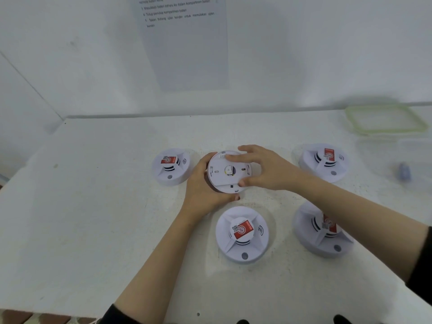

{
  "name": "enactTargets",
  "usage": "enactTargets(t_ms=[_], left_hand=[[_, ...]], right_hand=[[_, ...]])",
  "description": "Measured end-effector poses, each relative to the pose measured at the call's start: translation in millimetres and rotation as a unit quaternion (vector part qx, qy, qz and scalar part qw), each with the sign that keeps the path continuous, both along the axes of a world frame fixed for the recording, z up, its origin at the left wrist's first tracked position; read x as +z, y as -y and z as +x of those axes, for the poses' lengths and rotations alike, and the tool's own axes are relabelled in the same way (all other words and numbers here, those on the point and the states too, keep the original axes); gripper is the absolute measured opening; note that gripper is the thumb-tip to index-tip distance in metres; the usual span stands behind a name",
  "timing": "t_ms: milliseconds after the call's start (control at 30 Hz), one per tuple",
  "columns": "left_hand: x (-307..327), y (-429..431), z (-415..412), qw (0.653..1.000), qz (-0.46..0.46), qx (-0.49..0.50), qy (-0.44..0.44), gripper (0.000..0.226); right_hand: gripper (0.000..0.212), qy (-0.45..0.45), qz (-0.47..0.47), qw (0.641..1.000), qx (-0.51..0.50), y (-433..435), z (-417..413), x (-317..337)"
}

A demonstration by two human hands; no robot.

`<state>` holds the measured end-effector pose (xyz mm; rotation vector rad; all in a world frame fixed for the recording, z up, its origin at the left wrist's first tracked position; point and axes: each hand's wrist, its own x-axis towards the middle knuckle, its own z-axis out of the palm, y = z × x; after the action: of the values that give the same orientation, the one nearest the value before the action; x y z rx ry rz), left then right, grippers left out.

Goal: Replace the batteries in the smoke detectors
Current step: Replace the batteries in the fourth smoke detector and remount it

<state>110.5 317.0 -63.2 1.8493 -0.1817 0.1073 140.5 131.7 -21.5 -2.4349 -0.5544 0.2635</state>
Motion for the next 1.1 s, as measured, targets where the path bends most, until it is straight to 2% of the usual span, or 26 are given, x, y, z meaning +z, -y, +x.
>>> enactTargets(t_ms=[133, 233, 367, 533, 633, 833, 1000, 1100], left_hand=[[-0.6, -0.2, -0.1, 1.0, 0.003, -0.001, 0.0, 0.09], [-2.2, -0.1, -1.5, 1.0, 0.002, 0.004, -0.005, 0.094], [-3.1, 0.9, -2.9, 1.0, 0.0, 0.002, -0.015, 0.098], [-0.3, 1.3, -4.6, 1.0, -0.012, 0.011, -0.02, 0.09], [0.2, 2.9, -5.3, 0.999, -0.017, 0.017, -0.021, 0.089], [-2.0, 2.5, -3.9, 0.999, -0.009, 0.037, -0.029, 0.093], [-2.8, 2.9, -4.6, 0.999, -0.008, 0.047, -0.027, 0.089], [-3.0, 2.8, -4.2, 0.998, -0.003, 0.05, -0.023, 0.089]], right_hand=[[0.064, 0.001, -0.032, 0.999, 0.031, -3.4, 0.3, 2.9], [0.064, 0.073, -0.07, 0.994, 0.028, -7.7, -2.1, 9.2], [0.064, 0.145, -0.07, 0.987, 0.013, -18.0, -5.6, 10.6], [0.058, 0.203, -0.067, 0.976, 0.026, -19.4, -6.3, 5.4], [0.06, 0.235, -0.098, 0.966, 0.041, -17.4, -5.9, 0.9], [0.066, 0.227, -0.116, 0.966, 0.029, -16.4, -3.3, -4.0], [0.063, 0.226, -0.085, 0.97, 0.024, -16.8, -3.8, -4.7], [0.069, 0.236, -0.068, 0.969, 0.019, -19.1, -4.9, -6.8]])
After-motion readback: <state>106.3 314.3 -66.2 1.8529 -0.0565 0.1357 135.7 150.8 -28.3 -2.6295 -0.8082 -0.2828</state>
